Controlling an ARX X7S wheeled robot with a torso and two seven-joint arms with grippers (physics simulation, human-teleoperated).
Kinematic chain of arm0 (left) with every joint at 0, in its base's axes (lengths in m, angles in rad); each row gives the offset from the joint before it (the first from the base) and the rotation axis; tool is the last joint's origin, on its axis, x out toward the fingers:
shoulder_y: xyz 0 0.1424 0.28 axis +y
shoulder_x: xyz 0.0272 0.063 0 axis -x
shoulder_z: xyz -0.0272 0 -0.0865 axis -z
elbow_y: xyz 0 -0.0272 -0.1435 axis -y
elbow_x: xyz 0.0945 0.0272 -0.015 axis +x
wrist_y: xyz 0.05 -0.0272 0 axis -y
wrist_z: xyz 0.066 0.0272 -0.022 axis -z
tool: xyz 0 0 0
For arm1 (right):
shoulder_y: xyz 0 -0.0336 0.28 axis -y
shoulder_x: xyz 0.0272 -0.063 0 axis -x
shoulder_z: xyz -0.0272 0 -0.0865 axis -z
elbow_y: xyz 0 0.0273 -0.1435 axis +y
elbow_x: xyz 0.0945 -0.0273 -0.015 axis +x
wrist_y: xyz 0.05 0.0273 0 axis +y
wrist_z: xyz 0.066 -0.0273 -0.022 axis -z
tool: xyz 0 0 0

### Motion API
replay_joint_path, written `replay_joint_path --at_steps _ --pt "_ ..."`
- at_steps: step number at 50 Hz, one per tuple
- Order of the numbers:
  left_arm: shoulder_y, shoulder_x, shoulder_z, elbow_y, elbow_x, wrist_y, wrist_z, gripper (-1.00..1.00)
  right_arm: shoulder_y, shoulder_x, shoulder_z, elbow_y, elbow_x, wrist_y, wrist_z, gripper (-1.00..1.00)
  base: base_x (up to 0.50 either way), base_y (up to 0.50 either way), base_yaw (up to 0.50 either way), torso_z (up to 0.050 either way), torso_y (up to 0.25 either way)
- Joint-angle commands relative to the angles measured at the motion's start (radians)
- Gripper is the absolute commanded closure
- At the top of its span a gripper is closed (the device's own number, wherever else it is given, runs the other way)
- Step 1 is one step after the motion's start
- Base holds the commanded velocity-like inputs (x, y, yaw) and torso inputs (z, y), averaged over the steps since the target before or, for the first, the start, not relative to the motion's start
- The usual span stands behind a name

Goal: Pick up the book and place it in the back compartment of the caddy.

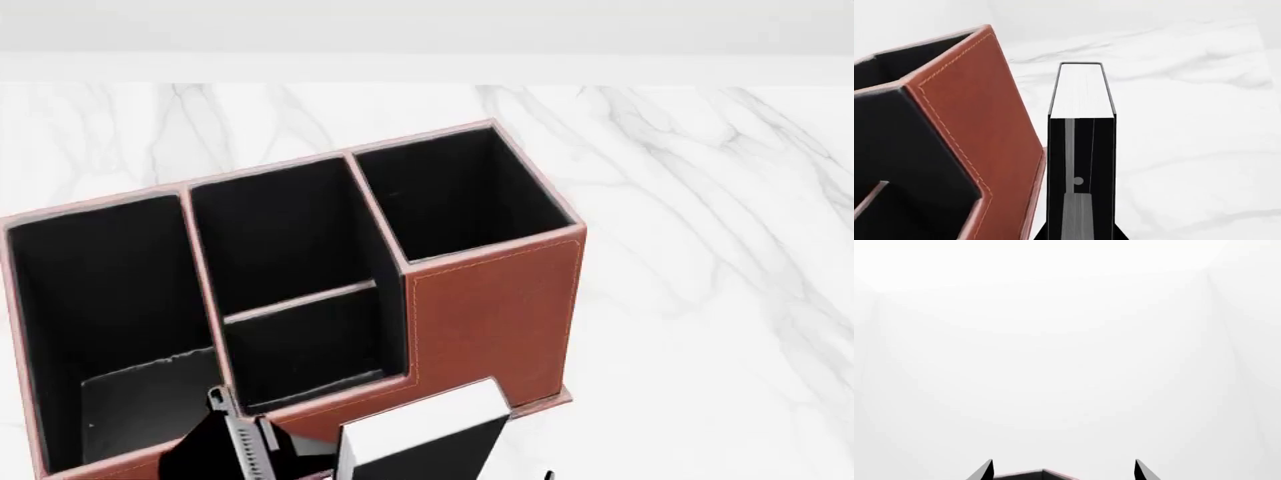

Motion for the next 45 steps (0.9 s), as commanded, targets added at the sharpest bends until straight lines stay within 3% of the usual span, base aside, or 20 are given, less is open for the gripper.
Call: replay_joint_path --at_steps 1,11,21,45 --pt "-0.011 -0.064 -0.040 0.131 -0.051 -0.033 -0.044 1.00 0.003 0.000 -0.003 0.005 -0.001 0.000 0.002 -1.00 0.00 0.00 0.00 0.000 0.000" --pt "0.001 -0.134 -0.088 0.213 -0.181 -0.028 0.016 1.00 0.009 0.000 -0.010 0.012 0.000 0.002 0.000 -1.00 0.00 0.00 0.00 0.000 0.001" --pt "-0.006 -0.154 -0.122 0.214 -0.244 -0.023 0.041 1.00 0.011 0.000 -0.014 0.017 -0.002 0.001 0.000 -1.00 0.00 0.00 0.00 0.000 0.001" --pt "-0.065 -0.202 -0.142 0.275 -0.244 -0.102 -0.026 1.00 0.006 -0.015 -0.005 0.006 -0.054 0.026 0.023 -1.00 0.00 0.00 0.00 0.000 0.001"
